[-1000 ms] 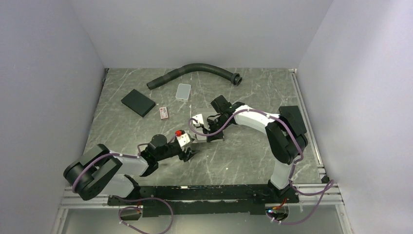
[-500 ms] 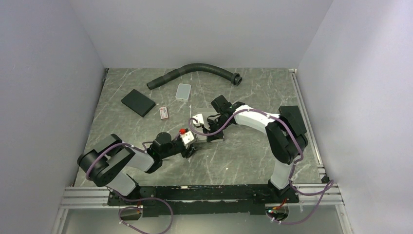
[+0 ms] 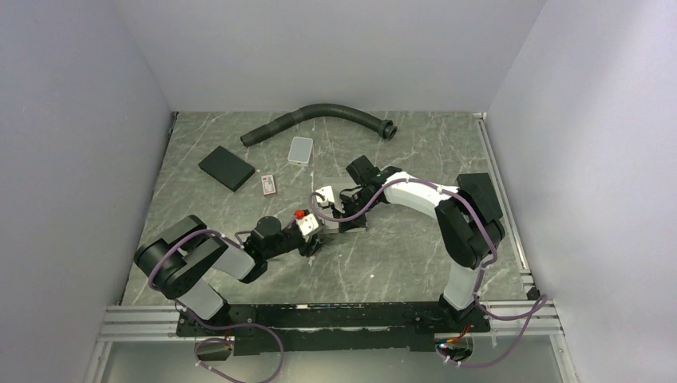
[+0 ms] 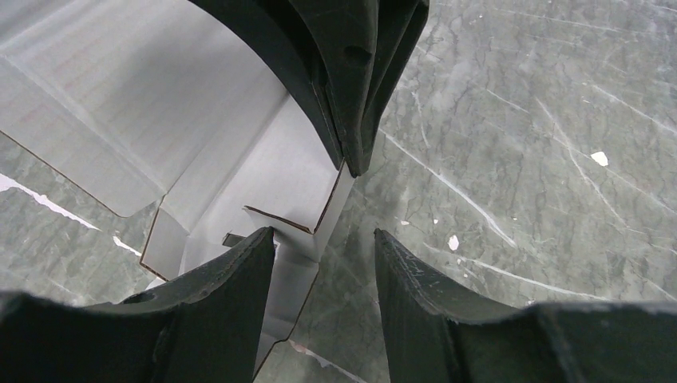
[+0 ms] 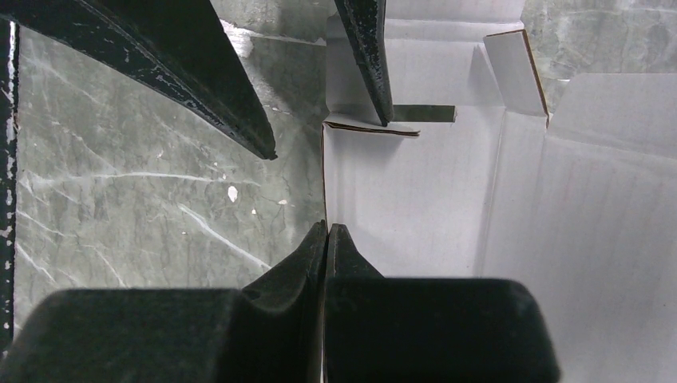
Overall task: Fold the paper box
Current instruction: Fold the paper box at the center of the board.
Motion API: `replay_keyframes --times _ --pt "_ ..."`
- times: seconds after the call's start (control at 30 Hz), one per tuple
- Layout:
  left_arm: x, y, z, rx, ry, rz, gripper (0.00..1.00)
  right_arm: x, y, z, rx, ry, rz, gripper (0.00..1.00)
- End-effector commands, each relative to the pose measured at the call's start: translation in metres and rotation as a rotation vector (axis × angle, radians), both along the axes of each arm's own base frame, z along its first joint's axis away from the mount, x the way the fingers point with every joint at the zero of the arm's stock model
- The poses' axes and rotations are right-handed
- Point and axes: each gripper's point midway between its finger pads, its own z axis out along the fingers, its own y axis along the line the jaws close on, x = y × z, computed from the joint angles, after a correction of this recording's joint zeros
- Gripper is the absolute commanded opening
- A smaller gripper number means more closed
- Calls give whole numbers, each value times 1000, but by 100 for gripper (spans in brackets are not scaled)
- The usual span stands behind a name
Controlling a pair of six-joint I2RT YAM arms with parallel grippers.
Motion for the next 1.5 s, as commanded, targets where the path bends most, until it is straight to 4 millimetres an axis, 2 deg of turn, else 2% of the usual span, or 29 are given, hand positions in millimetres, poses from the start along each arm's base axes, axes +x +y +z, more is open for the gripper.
replay_keyframes --times 0.0,0.3,0.5,0.53,0.63,0.7,1.1,1.17,1.2,1.3,1.47 --pt "11 -9 24 -53 -92 -4 54 0 14 26 79 -17 27 0" --pt "13 -15 19 -52 -83 -24 44 0 14 25 78 -13 26 0" --pt "12 -18 19 -54 -78 -36 30 1 14 24 75 -12 27 0" --pt "12 -18 19 -57 -77 -37 27 0 14 24 74 -11 27 0" --pt "11 -19 18 -57 -75 -41 6 1 13 22 69 -10 26 0" --pt "11 -19 18 -57 -73 -41 0 1 13 21 66 -10 26 0" --pt "12 -15 21 -58 -60 -13 1 3 11 18 53 -20 18 0" --pt "14 -13 27 -82 -56 10 32 4 11 16 49 -23 16 0" --pt "13 -11 29 -91 -55 21 37 4 11 17 49 -25 17 0" --pt "9 -3 38 -124 -53 52 46 4 10 16 46 -26 15 0" --pt "-1 18 50 -154 -38 117 48 5 10 16 47 -28 16 0"
